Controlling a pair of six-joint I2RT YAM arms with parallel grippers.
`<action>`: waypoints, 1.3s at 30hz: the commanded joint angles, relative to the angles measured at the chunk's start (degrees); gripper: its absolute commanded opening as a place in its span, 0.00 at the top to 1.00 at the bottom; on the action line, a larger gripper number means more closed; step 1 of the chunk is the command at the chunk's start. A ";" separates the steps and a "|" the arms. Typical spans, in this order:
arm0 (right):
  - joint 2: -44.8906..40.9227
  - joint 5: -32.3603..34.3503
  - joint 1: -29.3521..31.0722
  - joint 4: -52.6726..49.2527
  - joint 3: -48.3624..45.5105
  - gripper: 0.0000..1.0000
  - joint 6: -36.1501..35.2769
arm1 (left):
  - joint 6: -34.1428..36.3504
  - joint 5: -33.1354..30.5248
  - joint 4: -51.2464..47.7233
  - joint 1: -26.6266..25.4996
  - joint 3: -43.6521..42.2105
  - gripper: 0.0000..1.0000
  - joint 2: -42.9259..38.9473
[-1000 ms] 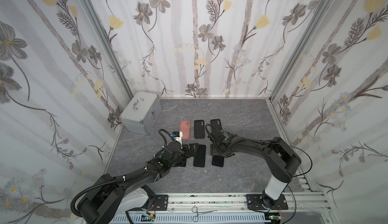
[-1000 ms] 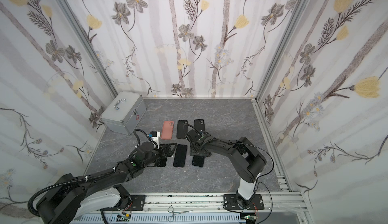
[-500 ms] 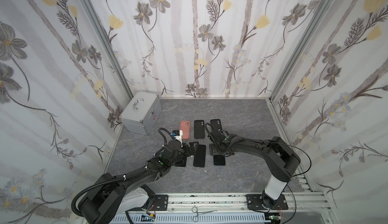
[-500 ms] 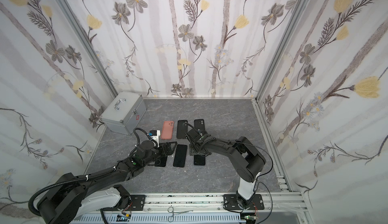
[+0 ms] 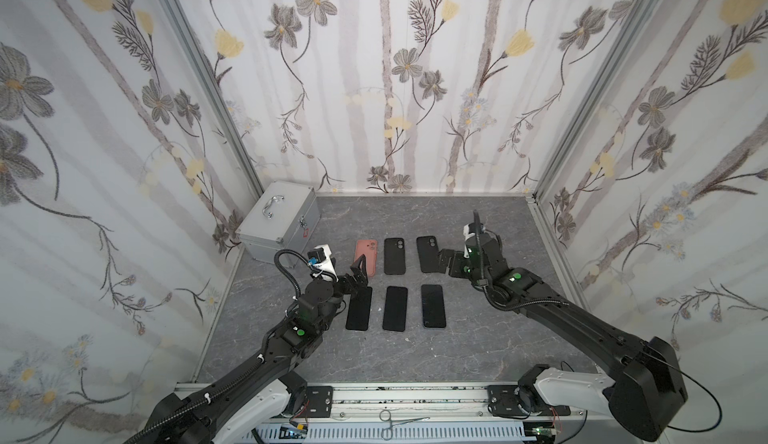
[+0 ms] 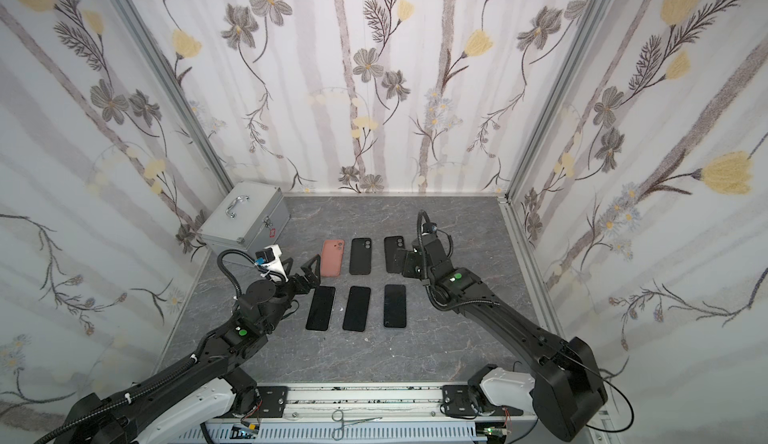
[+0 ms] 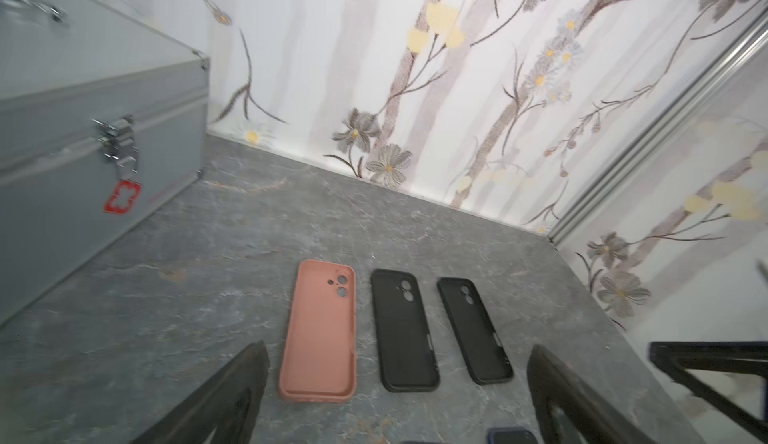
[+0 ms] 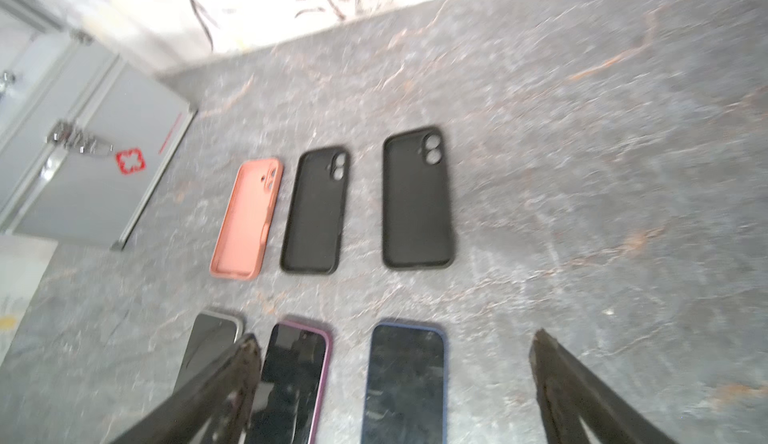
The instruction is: Take the phone out of the phone case
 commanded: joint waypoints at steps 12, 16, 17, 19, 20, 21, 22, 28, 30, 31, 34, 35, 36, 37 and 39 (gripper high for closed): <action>-12.91 10.68 -20.16 39.51 -25.39 0.00 -21.43 | 18.97 -7.17 15.55 16.66 -5.15 0.00 9.85; -9.24 8.41 -25.49 45.60 -27.90 0.00 -23.57 | 20.35 -6.71 23.21 18.12 -6.66 0.00 16.57; -7.85 7.45 -26.49 48.35 -28.60 0.00 -24.17 | 20.88 -6.70 26.22 18.25 -7.12 0.00 18.83; -5.25 5.31 -28.32 52.96 -29.77 0.00 -25.05 | 22.59 -4.99 32.98 18.73 -8.56 0.00 22.98; -3.89 4.24 -29.05 56.16 -30.47 0.00 -25.36 | 23.47 -2.77 37.14 19.51 -9.30 0.00 26.08; -2.94 2.63 -29.74 59.05 -31.18 0.00 -25.84 | 25.63 0.60 40.40 20.29 -9.14 0.00 28.24; -1.81 0.60 -30.70 61.99 -31.87 0.00 -26.17 | 28.19 4.61 42.16 20.81 -8.60 0.00 30.14; 3.93 -10.76 -34.58 72.69 -32.44 0.00 -27.04 | 21.25 17.32 56.78 31.20 -11.94 0.00 38.12; 6.67 -12.97 -34.60 74.96 -32.47 0.00 -27.92 | 21.76 17.77 62.44 31.35 -12.54 0.00 42.03; 7.68 -14.91 -34.60 77.66 -33.17 0.00 -28.83 | 21.33 17.54 60.64 31.36 -12.07 0.00 41.44; 8.81 -15.77 -34.42 79.82 -34.40 0.00 -29.53 | 18.44 16.45 55.80 33.21 -9.32 0.00 41.24; 9.47 -16.21 -34.42 82.89 -35.50 0.00 -29.67 | 16.84 15.16 52.68 34.06 -7.92 0.00 41.21; 10.26 -16.50 -34.43 86.27 -36.49 0.00 -29.45 | 16.50 15.22 52.08 34.18 -7.73 0.00 41.17; 10.34 -16.59 -34.51 86.25 -36.37 0.00 -29.42 | 16.53 15.10 52.04 34.17 -7.73 0.00 41.12; 9.64 -16.54 -34.51 82.93 -35.38 0.00 -29.77 | 16.57 15.11 52.03 34.17 -7.85 0.00 41.04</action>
